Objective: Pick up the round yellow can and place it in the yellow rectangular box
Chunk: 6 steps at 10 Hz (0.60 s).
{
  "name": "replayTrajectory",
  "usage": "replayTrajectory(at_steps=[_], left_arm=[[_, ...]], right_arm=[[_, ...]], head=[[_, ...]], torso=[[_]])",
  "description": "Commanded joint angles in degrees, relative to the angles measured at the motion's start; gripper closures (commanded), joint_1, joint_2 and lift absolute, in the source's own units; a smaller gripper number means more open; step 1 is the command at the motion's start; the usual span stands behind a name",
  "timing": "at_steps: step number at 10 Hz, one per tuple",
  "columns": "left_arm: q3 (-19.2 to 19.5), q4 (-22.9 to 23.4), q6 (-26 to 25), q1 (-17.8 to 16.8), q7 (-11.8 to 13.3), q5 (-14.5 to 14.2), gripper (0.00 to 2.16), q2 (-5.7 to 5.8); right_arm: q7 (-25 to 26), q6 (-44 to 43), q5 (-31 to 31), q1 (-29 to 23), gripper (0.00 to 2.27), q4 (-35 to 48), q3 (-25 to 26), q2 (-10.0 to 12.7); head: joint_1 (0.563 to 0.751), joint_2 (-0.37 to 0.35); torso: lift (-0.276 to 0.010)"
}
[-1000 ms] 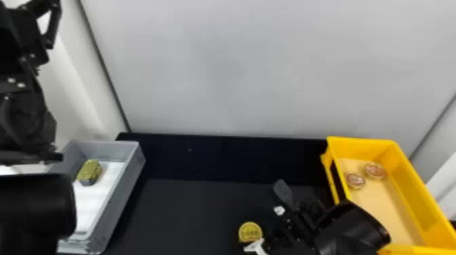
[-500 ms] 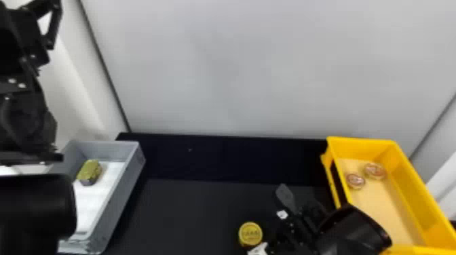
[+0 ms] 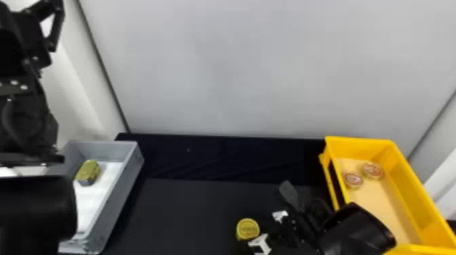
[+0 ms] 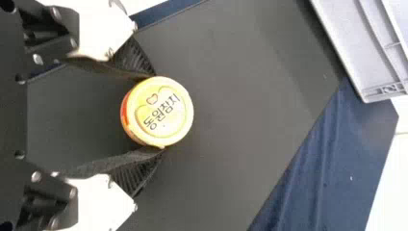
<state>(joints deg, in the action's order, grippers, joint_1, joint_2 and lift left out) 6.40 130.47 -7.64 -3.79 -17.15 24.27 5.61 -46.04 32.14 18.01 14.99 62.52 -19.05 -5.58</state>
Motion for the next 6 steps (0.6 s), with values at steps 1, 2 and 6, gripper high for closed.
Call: replayTrajectory(at_steps=[1,2,6], left_arm=[[0.28,0.31,-0.28,0.36,0.00,-0.01,0.13,0.02],[0.37,0.57,-0.72,0.36,0.18,-0.01,0.13,0.02],[0.99,2.33,-3.18,0.36,0.79,-0.01,0.13,1.25]], right_arm=[[-0.83,6.20,-0.86,-4.44,0.59,12.28,3.05,-1.63],[-1.35,9.45,-0.33,-6.64,0.59,19.66,5.33,-2.42],[-3.11,18.42,5.74,-9.19,0.59,38.91,14.92,-3.47]], head=[[0.663,0.054],[0.663,0.054],[0.663,0.054]], torso=[[-0.010],[-0.010],[-0.010]])
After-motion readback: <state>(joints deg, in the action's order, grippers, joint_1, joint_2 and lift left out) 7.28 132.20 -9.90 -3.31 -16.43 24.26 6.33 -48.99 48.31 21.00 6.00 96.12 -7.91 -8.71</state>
